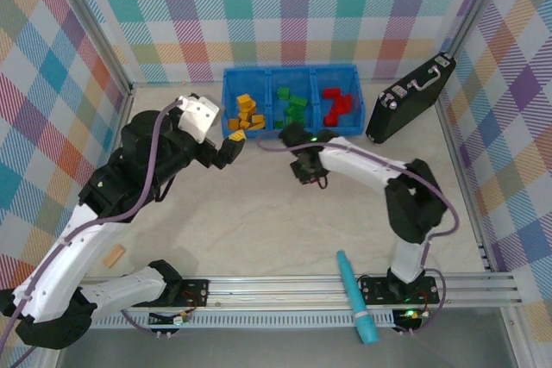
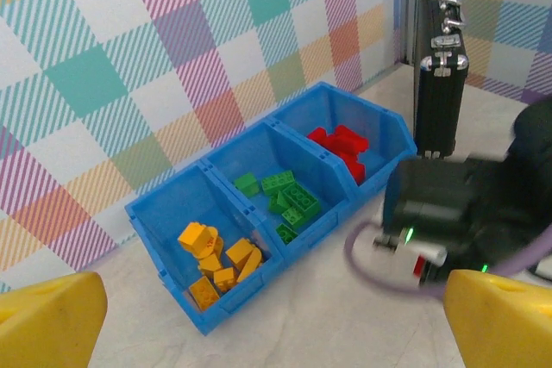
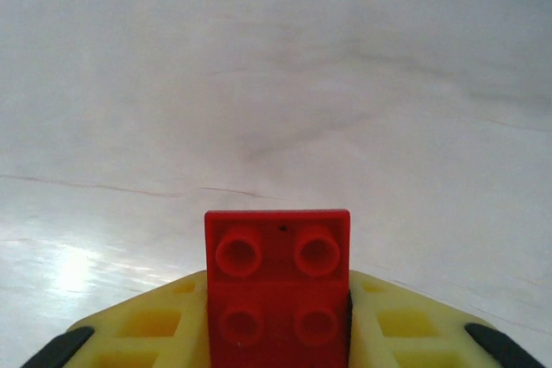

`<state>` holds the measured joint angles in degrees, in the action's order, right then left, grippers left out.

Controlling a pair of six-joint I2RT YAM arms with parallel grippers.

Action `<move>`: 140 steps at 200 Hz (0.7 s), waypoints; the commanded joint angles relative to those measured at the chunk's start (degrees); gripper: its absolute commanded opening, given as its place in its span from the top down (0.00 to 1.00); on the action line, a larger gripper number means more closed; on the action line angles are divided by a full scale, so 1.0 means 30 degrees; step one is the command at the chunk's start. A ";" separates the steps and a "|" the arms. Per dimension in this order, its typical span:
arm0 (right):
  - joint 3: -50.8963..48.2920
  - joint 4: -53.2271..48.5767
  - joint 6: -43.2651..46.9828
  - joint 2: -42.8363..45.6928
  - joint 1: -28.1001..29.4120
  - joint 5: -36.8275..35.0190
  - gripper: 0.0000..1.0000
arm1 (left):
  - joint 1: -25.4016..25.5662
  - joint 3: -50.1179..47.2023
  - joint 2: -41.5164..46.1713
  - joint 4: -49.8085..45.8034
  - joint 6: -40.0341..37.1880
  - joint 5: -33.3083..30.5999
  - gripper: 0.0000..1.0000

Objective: Sort the legos into containers by color
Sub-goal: Pick up the lego from the center of the table, then place the lego in the container.

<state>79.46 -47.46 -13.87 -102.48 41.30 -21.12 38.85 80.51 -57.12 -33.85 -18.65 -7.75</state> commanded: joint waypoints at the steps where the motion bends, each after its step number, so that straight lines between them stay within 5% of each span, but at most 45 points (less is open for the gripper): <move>1: -0.0846 0.0320 0.0753 0.1140 -0.1212 -0.0577 0.66 | 0.0028 0.0656 -0.0486 0.0705 -0.0051 0.0368 0.00; 61: 0.2570 0.1914 0.3234 -0.0293 -0.4552 0.0069 0.66 | -0.0202 0.1556 -0.1984 0.0996 -0.0487 0.0093 0.00; 140: 1.1376 0.4590 0.3394 -0.7080 -0.7647 0.1792 0.65 | -0.1045 0.1914 -0.3555 0.1719 -0.0249 -0.0124 0.00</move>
<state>108.44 -37.69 -3.57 -119.52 20.08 -18.04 36.91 83.94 -66.54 -31.27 -19.31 -7.79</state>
